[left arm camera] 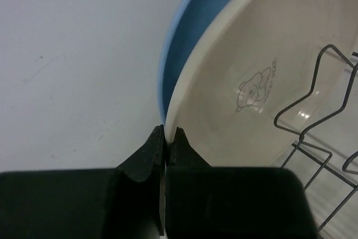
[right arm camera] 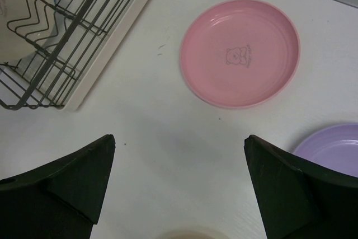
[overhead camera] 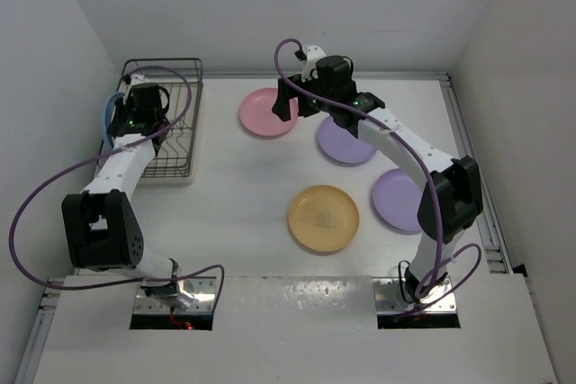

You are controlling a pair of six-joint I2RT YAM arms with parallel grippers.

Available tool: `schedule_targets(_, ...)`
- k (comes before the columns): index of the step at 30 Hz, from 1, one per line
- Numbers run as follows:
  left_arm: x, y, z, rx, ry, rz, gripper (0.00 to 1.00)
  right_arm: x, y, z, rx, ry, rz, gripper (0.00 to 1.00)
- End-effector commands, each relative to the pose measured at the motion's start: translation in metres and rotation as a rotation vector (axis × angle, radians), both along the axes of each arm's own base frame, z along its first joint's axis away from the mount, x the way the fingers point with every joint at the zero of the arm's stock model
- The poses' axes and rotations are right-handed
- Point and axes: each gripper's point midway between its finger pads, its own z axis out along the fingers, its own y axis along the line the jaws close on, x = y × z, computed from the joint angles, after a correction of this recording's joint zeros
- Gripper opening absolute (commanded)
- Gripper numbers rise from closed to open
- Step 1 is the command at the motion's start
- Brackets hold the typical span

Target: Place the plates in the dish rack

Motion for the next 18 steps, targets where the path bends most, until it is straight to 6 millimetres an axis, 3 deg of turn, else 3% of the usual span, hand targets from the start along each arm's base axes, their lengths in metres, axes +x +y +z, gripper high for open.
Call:
schedule_targets(1, 0.010, -0.003, 0.005, -0.011, -0.079, 0.001, 0.00, 0.002, -0.002, 0.023, 0.029, -0.045, -0.018, 0.98)
schedule_targets(3, 0.014, -0.002, 0.002, -0.012, -0.069, 0.001, 0.01, 0.004, -0.005, 0.020, 0.032, -0.028, -0.038, 0.99)
schedule_targets(6, 0.013, -0.004, 0.000, -0.027, -0.057, -0.001, 0.20, 0.012, -0.024, 0.013, 0.039, 0.026, -0.111, 0.99)
schedule_targets(7, 0.017, -0.006, 0.002, -0.041, -0.060, -0.024, 0.45, 0.020, -0.037, 0.012, 0.064, 0.060, -0.175, 0.99)
schedule_targets(9, 0.024, -0.009, 0.009, -0.056, -0.073, -0.052, 0.70, 0.029, -0.067, -0.003, 0.112, 0.196, -0.308, 0.99)
schedule_targets(10, 0.023, -0.011, 0.015, -0.061, -0.081, -0.062, 0.79, 0.030, -0.094, -0.021, 0.092, 0.279, -0.384, 0.99)
schedule_targets(13, 0.032, -0.017, 0.033, -0.084, -0.107, -0.122, 0.87, 0.035, -0.162, -0.060, 0.104, 0.446, -0.653, 0.99)
schedule_targets(15, 0.035, -0.022, 0.044, -0.101, -0.117, -0.155, 0.88, 0.028, -0.207, -0.083, 0.006, 0.488, -0.809, 0.99)
schedule_targets(16, 0.041, -0.024, 0.060, -0.104, -0.142, -0.184, 0.88, 0.028, -0.229, -0.104, -0.061, 0.502, -0.871, 0.99)
schedule_targets(18, 0.042, -0.031, 0.073, -0.114, -0.143, -0.211, 0.89, 0.030, -0.256, -0.125, -0.115, 0.533, -0.942, 0.99)
